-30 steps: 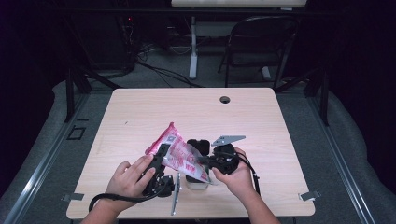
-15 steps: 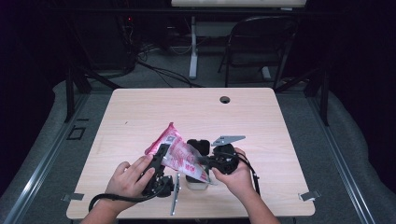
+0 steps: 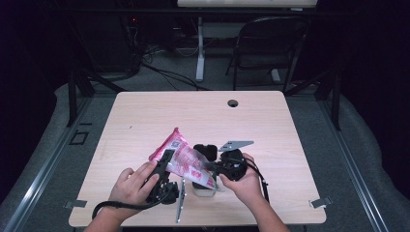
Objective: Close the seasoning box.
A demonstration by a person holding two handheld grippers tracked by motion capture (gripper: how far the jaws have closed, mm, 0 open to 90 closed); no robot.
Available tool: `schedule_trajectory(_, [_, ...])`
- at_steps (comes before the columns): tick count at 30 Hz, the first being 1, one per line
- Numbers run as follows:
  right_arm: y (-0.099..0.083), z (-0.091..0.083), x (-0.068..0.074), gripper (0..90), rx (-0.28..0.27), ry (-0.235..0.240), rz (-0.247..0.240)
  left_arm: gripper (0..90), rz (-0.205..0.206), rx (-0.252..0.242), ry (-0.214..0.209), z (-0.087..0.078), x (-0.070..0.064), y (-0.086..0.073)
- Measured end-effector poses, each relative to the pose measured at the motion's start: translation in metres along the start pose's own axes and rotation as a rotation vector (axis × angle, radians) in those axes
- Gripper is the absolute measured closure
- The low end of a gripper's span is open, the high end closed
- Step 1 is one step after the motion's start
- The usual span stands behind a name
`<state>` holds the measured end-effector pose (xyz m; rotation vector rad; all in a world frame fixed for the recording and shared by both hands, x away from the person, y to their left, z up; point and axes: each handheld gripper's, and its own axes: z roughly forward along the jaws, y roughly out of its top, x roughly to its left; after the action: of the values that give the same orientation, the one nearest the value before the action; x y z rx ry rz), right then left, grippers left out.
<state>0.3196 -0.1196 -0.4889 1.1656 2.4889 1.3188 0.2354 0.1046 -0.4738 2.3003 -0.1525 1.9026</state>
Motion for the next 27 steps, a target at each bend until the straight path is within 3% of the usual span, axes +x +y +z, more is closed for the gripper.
schedule_trajectory(27, [0.0002,-0.0008,-0.0004,90.0,-0.005,-0.01,-0.001,68.5,0.0,0.001,-0.011,0.0007,-0.0034,-0.0035])
